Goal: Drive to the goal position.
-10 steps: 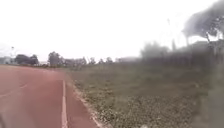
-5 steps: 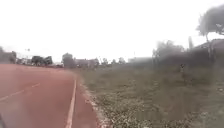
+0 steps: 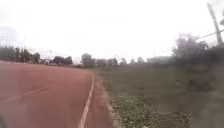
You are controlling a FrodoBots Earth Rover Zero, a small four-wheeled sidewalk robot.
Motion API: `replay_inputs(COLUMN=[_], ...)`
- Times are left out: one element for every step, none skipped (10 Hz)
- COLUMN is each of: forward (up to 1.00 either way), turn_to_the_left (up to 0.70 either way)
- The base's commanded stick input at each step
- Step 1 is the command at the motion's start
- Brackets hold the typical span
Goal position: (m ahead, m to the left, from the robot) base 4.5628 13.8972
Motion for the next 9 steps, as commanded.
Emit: replay_inputs(forward=[0.58,0.58,0.58,0.58,0.58,0.58,0.58,0.58,0.58], turn_to_the_left=[0.58,0.58,0.58,0.58,0.58,0.58,0.58,0.58,0.58])
